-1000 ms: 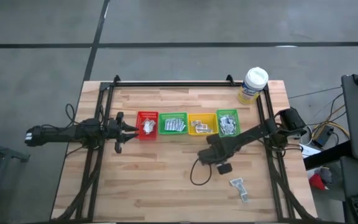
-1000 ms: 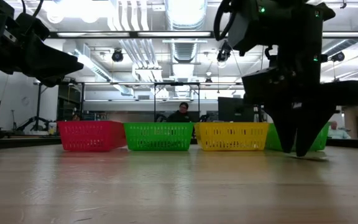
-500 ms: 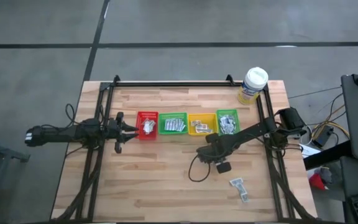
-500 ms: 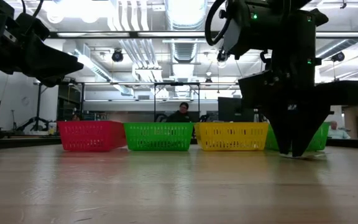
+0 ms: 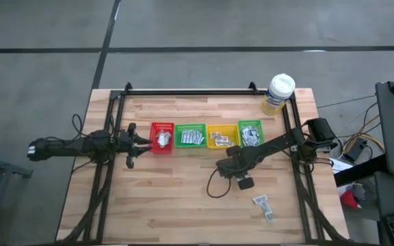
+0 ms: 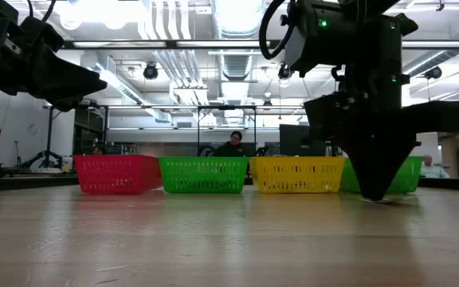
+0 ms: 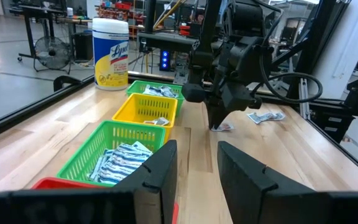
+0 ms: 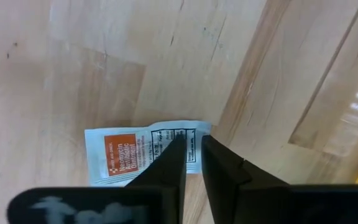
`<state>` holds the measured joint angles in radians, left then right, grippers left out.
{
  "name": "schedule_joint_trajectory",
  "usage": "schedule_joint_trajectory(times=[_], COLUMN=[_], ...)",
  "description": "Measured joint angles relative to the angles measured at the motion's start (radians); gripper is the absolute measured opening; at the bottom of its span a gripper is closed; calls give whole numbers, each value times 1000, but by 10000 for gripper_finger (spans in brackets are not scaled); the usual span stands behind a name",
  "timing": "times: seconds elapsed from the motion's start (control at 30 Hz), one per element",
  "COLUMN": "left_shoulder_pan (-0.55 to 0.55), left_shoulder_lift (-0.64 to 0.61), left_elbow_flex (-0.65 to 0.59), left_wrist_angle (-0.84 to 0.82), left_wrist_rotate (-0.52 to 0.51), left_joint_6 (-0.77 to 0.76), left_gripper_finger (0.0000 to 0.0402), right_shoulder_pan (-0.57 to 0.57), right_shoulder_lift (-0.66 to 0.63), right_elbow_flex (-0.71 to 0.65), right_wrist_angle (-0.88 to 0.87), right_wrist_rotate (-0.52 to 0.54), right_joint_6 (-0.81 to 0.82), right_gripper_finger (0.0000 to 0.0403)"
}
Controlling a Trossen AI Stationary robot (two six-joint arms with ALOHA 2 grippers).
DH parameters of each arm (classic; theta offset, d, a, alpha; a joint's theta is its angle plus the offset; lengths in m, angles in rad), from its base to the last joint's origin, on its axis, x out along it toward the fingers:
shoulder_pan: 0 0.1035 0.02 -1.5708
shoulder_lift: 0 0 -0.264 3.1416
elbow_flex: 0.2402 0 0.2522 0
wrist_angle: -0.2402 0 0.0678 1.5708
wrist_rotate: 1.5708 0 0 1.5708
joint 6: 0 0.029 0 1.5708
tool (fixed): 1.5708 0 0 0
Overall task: Pick & Place First Aid Supplies
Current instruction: Put the orange ointment pack into the yellow bin
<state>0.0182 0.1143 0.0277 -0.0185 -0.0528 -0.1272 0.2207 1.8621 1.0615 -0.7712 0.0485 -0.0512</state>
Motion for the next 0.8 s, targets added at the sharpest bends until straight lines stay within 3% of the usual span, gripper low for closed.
schedule_joint_trajectory(times=[0.2,0.47,0.8], left_shoulder_pan=[0,0,0], left_shoulder_lift=[0,0,0], left_elbow_flex=[0,0,0], left_wrist_angle=[0,0,0], left_wrist_rotate=[0,0,0], left_joint_6=[0,0,0], left_gripper_finger=[113,113,113], right_shoulder_pan=[0,3,3], right_shoulder_lift=[-6,-8,-31], right_elbow_flex=[-1,6,135], right_wrist_angle=[0,-14,-166], right_wrist_rotate=[7,47,57], right_joint_6=[18,22,25], right_gripper_finger=[13,8,7])
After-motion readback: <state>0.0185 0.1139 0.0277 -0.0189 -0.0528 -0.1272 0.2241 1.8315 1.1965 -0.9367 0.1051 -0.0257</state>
